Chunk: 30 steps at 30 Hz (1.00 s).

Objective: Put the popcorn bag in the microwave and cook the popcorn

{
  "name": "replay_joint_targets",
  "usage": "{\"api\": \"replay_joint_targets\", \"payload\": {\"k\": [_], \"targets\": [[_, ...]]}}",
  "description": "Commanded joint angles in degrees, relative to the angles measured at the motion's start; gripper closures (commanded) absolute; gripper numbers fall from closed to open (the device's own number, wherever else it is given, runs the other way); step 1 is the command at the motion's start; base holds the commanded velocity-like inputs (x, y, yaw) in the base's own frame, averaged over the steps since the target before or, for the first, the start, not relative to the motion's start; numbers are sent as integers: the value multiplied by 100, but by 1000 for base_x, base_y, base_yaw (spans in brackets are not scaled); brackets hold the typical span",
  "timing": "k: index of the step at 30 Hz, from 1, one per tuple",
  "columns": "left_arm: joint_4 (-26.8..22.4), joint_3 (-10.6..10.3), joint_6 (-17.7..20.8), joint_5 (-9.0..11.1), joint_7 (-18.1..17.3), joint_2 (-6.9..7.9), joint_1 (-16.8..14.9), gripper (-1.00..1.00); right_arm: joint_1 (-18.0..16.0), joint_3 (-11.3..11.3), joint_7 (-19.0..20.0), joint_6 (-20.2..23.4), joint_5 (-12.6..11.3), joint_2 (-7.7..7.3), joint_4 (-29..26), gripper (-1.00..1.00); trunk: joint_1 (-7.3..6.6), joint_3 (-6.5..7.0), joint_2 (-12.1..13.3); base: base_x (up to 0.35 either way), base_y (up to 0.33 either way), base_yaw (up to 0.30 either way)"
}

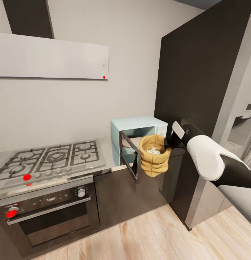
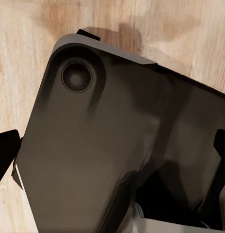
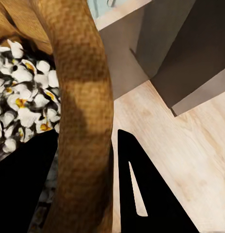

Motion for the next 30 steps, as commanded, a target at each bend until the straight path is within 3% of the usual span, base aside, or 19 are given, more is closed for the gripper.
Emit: {"api": "replay_joint_targets", "payload": {"k": [1,9,11,13,21,30], "targets": [[-10,7,-7,23,3,-2,3,-100,-7,-46,10,22,54,1,-2,100,1,-6,-4,0,0,0],[-17,9,-7,27,3,-2,3,-100,-9,-46,18,22,54,-10,-25,100,1,-6,-4,0,0,0],[-11,-1,-5,19,3,-2,3,-100,-7,-39,-3,22,-10,56,22,100,1,-6,-4,0,0,0],[-10,3,-6,19,3,-2,3,-100,-8,-35,-1,22,207,83,36,100,1,-6,-4,0,0,0],[-18,15,-7,19,3,0,3,-100,-9,-28,3,22,339,95,88,100,1,-6,-4,0,0,0],[-11,10,-6,19,3,7,3,-100,-9,-28,3,22,136,95,88,100,1,-6,-4,145,0,0]]}}
